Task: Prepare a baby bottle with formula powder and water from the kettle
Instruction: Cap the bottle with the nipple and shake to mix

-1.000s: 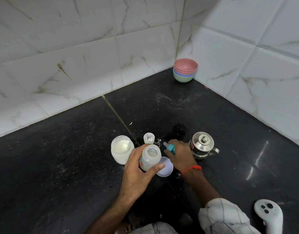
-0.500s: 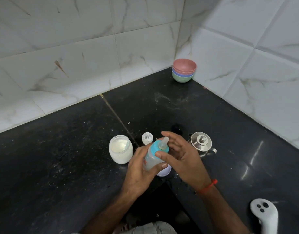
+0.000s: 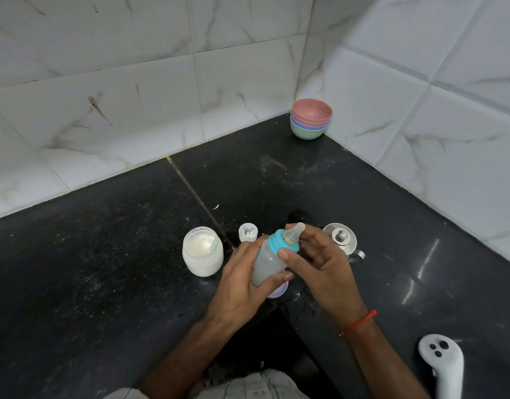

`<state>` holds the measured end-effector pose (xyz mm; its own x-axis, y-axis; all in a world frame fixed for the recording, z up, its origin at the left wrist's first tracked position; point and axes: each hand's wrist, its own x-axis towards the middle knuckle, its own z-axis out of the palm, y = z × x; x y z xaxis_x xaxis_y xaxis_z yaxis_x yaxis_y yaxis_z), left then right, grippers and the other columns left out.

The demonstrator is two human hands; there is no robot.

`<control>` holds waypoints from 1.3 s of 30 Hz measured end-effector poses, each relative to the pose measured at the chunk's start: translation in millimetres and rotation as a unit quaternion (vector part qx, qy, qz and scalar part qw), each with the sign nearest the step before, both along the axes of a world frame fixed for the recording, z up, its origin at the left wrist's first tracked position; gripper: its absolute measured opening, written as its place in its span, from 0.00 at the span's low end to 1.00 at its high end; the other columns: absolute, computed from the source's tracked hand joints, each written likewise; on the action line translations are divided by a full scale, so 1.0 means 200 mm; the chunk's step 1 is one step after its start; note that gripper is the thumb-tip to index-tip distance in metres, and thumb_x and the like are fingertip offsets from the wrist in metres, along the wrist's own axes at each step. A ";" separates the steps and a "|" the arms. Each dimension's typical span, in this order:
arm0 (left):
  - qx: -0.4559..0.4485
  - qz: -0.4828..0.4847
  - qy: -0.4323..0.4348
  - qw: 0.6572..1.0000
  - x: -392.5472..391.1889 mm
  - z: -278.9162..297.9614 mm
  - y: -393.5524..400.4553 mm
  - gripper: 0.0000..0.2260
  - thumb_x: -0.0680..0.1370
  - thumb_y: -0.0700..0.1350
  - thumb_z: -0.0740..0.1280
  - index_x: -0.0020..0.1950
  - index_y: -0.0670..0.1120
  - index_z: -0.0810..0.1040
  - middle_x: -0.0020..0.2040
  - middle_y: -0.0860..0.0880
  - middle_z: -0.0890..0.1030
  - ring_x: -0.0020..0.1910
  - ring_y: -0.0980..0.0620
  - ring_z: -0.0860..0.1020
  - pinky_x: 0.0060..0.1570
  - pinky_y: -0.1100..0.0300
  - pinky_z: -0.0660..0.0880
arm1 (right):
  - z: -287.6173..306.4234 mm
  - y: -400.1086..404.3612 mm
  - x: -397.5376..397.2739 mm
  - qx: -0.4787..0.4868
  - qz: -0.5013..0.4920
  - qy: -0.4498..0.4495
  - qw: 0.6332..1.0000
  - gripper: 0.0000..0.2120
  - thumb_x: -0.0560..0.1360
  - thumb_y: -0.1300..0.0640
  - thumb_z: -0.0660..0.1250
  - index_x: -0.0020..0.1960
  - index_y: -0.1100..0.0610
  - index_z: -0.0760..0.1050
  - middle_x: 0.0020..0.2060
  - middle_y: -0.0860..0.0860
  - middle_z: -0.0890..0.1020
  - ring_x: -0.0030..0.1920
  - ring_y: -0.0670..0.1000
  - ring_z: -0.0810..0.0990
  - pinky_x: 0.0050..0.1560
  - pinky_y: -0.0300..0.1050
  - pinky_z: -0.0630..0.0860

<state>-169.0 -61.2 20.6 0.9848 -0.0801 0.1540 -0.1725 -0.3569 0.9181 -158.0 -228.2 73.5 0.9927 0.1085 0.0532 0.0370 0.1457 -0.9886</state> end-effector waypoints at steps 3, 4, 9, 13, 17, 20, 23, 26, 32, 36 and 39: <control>0.033 -0.013 -0.008 0.999 0.00 0.00 0.00 0.29 0.74 0.69 0.71 0.72 0.61 0.71 0.61 0.63 0.76 0.62 0.57 0.76 0.57 0.60 0.79 | 0.02 0.02 0.01 -0.014 -0.021 -0.011 1.000 0.24 0.67 0.60 0.78 0.60 0.59 0.74 0.51 0.50 0.84 0.53 0.49 0.85 0.51 0.45 0.84; 0.040 -0.015 -0.013 0.999 0.00 0.01 0.00 0.29 0.73 0.71 0.69 0.72 0.63 0.70 0.61 0.63 0.76 0.62 0.57 0.76 0.57 0.59 0.79 | 0.02 0.02 0.00 -0.011 -0.027 -0.015 0.999 0.24 0.67 0.60 0.78 0.60 0.59 0.73 0.50 0.51 0.83 0.52 0.49 0.85 0.51 0.46 0.84; 0.053 -0.020 -0.036 0.998 0.00 0.06 0.01 0.23 0.75 0.67 0.71 0.68 0.73 0.67 0.59 0.64 0.75 0.60 0.55 0.76 0.55 0.58 0.78 | 0.01 0.03 -0.03 0.022 -0.032 -0.030 0.999 0.24 0.71 0.62 0.74 0.66 0.58 0.75 0.56 0.56 0.85 0.58 0.52 0.85 0.55 0.44 0.82; 0.031 -0.058 -0.010 0.998 0.00 0.06 0.01 0.27 0.75 0.65 0.72 0.71 0.60 0.73 0.62 0.61 0.77 0.63 0.52 0.77 0.59 0.52 0.79 | 0.05 -0.06 -0.01 0.000 0.022 -0.039 0.999 0.24 0.72 0.64 0.73 0.67 0.59 0.74 0.59 0.58 0.85 0.61 0.54 0.84 0.57 0.45 0.82; 0.025 -0.077 -0.009 0.997 -0.01 0.06 0.01 0.27 0.75 0.64 0.73 0.72 0.57 0.74 0.61 0.59 0.79 0.63 0.53 0.77 0.60 0.56 0.77 | 0.08 -0.12 0.02 -0.070 0.075 -0.054 0.993 0.26 0.73 0.65 0.74 0.70 0.57 0.72 0.60 0.55 0.84 0.62 0.54 0.83 0.60 0.45 0.81; 0.030 -0.091 -0.004 0.995 -0.01 0.07 0.01 0.27 0.75 0.63 0.73 0.72 0.58 0.74 0.62 0.60 0.78 0.63 0.54 0.77 0.60 0.60 0.76 | 0.10 -0.14 0.03 -0.111 0.092 -0.069 0.987 0.27 0.74 0.64 0.74 0.70 0.56 0.71 0.60 0.51 0.84 0.63 0.54 0.83 0.63 0.45 0.80; 0.014 -0.103 0.002 0.995 0.00 0.08 0.01 0.26 0.75 0.61 0.74 0.71 0.58 0.74 0.61 0.60 0.79 0.62 0.54 0.77 0.58 0.64 0.75 | 0.13 -0.16 0.03 -0.118 0.110 -0.076 0.984 0.28 0.74 0.63 0.73 0.72 0.57 0.69 0.60 0.52 0.83 0.64 0.54 0.82 0.63 0.45 0.80; -0.004 -0.114 0.009 0.993 0.00 0.08 0.01 0.26 0.76 0.57 0.76 0.71 0.56 0.75 0.61 0.59 0.80 0.61 0.53 0.79 0.58 0.64 0.76 | 0.14 -0.18 0.03 -0.129 0.135 -0.096 0.978 0.28 0.76 0.63 0.71 0.73 0.58 0.67 0.62 0.54 0.82 0.67 0.56 0.80 0.65 0.48 0.79; -0.025 -0.131 0.031 0.991 -0.01 0.06 0.02 0.29 0.75 0.59 0.76 0.74 0.53 0.74 0.64 0.56 0.80 0.64 0.50 0.79 0.62 0.49 0.79 | 0.18 -0.23 0.04 -0.161 0.167 -0.124 0.965 0.27 0.78 0.69 0.67 0.75 0.61 0.64 0.64 0.58 0.79 0.68 0.58 0.78 0.66 0.51 0.78; -0.042 -0.133 0.043 0.989 -0.03 0.05 0.02 0.29 0.75 0.59 0.75 0.74 0.52 0.74 0.65 0.52 0.80 0.64 0.48 0.80 0.62 0.45 0.79 | 0.20 -0.25 0.06 -0.191 0.204 -0.114 0.953 0.29 0.78 0.69 0.68 0.76 0.59 0.63 0.64 0.56 0.80 0.69 0.57 0.78 0.66 0.49 0.78; -0.051 -0.125 0.039 0.990 -0.03 0.05 0.01 0.27 0.76 0.57 0.76 0.73 0.52 0.75 0.63 0.51 0.81 0.62 0.48 0.81 0.61 0.48 0.80 | 0.18 -0.24 0.06 -0.203 0.218 -0.106 0.949 0.31 0.78 0.71 0.68 0.77 0.57 0.62 0.65 0.54 0.80 0.69 0.56 0.78 0.67 0.50 0.78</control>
